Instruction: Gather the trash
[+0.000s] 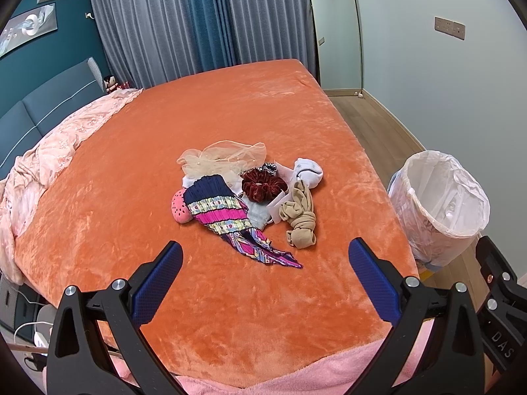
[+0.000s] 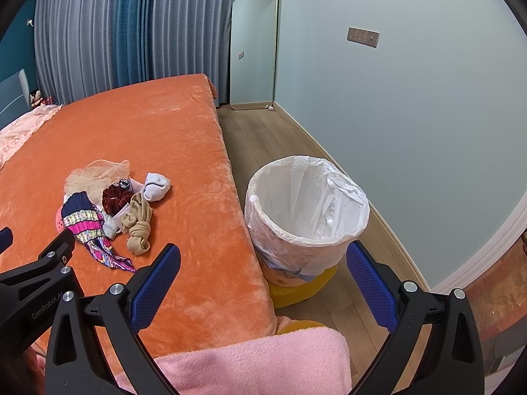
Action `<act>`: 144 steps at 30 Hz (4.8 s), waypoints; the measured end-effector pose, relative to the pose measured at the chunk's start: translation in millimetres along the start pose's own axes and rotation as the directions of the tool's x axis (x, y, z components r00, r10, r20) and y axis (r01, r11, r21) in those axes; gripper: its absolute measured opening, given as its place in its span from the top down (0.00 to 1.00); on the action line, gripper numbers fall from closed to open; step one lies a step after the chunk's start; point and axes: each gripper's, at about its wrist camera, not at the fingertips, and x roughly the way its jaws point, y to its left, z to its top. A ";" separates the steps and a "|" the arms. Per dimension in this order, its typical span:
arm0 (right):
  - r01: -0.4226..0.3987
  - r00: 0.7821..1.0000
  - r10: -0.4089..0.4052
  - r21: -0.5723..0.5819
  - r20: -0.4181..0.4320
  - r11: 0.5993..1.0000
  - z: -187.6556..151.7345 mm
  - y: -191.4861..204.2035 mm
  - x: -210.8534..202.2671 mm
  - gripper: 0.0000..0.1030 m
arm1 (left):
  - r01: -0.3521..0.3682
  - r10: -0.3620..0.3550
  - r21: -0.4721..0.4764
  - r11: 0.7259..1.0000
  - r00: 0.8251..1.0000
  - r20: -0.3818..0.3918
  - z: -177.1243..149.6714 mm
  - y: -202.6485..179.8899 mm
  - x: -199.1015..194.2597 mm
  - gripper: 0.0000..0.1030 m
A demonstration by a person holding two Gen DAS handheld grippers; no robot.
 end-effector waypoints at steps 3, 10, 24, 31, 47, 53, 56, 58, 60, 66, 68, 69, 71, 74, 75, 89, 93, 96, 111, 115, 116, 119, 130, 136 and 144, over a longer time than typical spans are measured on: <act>0.000 1.000 0.000 0.000 0.000 1.000 0.8 0.3 -0.2 0.07 | -0.004 0.004 -0.002 1.000 1.000 -0.001 -0.9 0.8 0.2 0.07; 0.000 1.000 0.000 -0.004 0.003 1.000 2.0 1.2 -0.9 0.07 | -0.011 0.011 -0.010 1.000 1.000 -0.006 -1.2 3.2 1.6 0.07; 0.002 1.000 -0.002 -0.002 0.006 1.000 0.3 1.3 -0.7 0.07 | -0.009 0.009 -0.008 1.000 1.000 -0.005 0.3 3.9 2.2 0.07; 0.006 1.000 -0.006 0.002 0.006 1.000 1.4 -0.7 1.2 0.07 | -0.010 0.010 -0.005 1.000 1.000 -0.004 0.3 2.1 0.9 0.07; 0.009 1.000 -0.009 0.004 0.011 1.000 1.0 -0.8 1.5 0.07 | -0.005 0.005 0.000 1.000 1.000 -0.003 1.4 -2.2 -0.1 0.07; 0.009 1.000 -0.009 0.006 0.009 1.000 0.5 -1.4 1.7 0.07 | -0.004 0.004 0.001 1.000 1.000 -0.004 1.2 -2.8 0.1 0.07; 0.013 1.000 -0.013 0.005 0.011 1.000 1.2 -2.8 2.3 0.07 | 0.000 0.000 0.000 1.000 1.000 -0.006 1.1 -4.3 1.0 0.07; 0.015 1.000 -0.015 0.006 0.011 1.000 0.7 -3.5 2.6 0.07 | 0.011 -0.011 -0.003 1.000 1.000 -0.012 -0.1 -4.7 2.0 0.07; 0.016 1.000 -0.016 0.005 0.012 1.000 0.2 -3.9 2.9 0.07 | 0.020 -0.020 -0.002 1.000 1.000 -0.012 -1.0 -4.3 2.7 0.07; 0.015 1.000 -0.015 -0.007 0.010 1.000 -2.3 -0.4 5.2 0.07 | 0.020 -0.020 -0.009 1.000 1.000 -0.012 -0.8 1.6 10.3 0.07; 0.015 1.000 -0.015 -0.010 0.010 1.000 -2.2 0.9 6.2 0.07 | 0.017 -0.017 -0.006 1.000 1.000 -0.014 -0.3 3.4 13.8 0.07; 0.015 1.000 -0.015 -0.011 0.010 1.000 -1.8 2.3 6.7 0.07 | 0.016 -0.016 -0.003 1.000 1.000 -0.012 0.3 4.4 14.7 0.07; 0.016 1.000 -0.016 -0.012 0.011 1.000 -1.3 4.2 8.4 0.07 | 0.022 -0.022 0.001 1.000 1.000 -0.006 1.1 5.8 16.4 0.07; 0.016 1.000 -0.016 -0.013 0.010 1.000 -0.8 7.5 11.3 0.07 | 0.020 -0.020 -0.006 1.000 1.000 0.001 2.6 10.1 20.5 0.07; 0.016 1.000 -0.015 -0.015 0.011 1.000 -0.8 9.3 13.0 0.07 | 0.015 -0.015 -0.007 1.000 1.000 0.003 3.3 11.2 22.9 0.07; -0.067 0.998 0.066 -0.051 -0.019 0.996 9.5 59.1 67.2 0.07 | -0.023 0.020 -0.051 0.998 0.998 -0.052 0.4 58.3 97.5 0.07; -0.123 0.991 0.119 -0.057 -0.068 0.991 9.8 84.9 97.7 0.07 | -0.023 0.012 -0.093 0.995 0.993 -0.117 0.4 74.4 132.3 0.07; -0.158 0.983 0.151 -0.059 -0.101 0.986 9.6 103.5 119.4 0.07 | -0.033 0.013 -0.127 0.991 0.987 -0.157 -0.6 84.7 156.9 0.07; -0.304 0.926 0.271 -0.092 -0.264 0.948 -6.1 177.3 210.4 0.30 | 0.061 -0.138 -0.262 0.963 0.948 -0.287 -18.5 103.0 242.4 0.39; -0.365 0.896 0.325 -0.086 -0.304 0.927 -14.0 187.7 219.1 0.56 | 0.096 -0.172 -0.267 0.959 0.946 -0.276 -23.0 104.2 240.1 0.60; -0.379 0.887 0.336 -0.087 -0.316 0.921 -16.1 191.2 219.9 0.60 | 0.102 -0.178 -0.268 0.958 0.945 -0.275 -22.9 103.7 239.5 0.63; -0.375 0.892 0.328 -0.102 -0.312 0.921 -17.3 194.6 216.8 0.62 | 0.131 -0.203 -0.267 0.955 0.944 -0.261 -21.0 101.6 233.8 0.83; -0.392 0.905 0.367 -0.083 -0.214 0.916 7.9 170.1 172.4 0.65 | 0.159 -0.189 -0.191 0.968 0.971 -0.145 3.5 97.2 163.8 0.94; -0.379 0.922 0.370 -0.074 -0.112 0.922 32.0 142.9 130.2 0.65 | 0.211 -0.221 -0.137 0.968 0.973 -0.059 28.1 82.6 111.9 0.94; -0.336 0.942 0.336 -0.016 0.003 0.942 58.4 82.9 90.9 0.65 | 0.315 -0.313 -0.062 0.947 0.949 0.031 68.1 41.9 57.8 0.94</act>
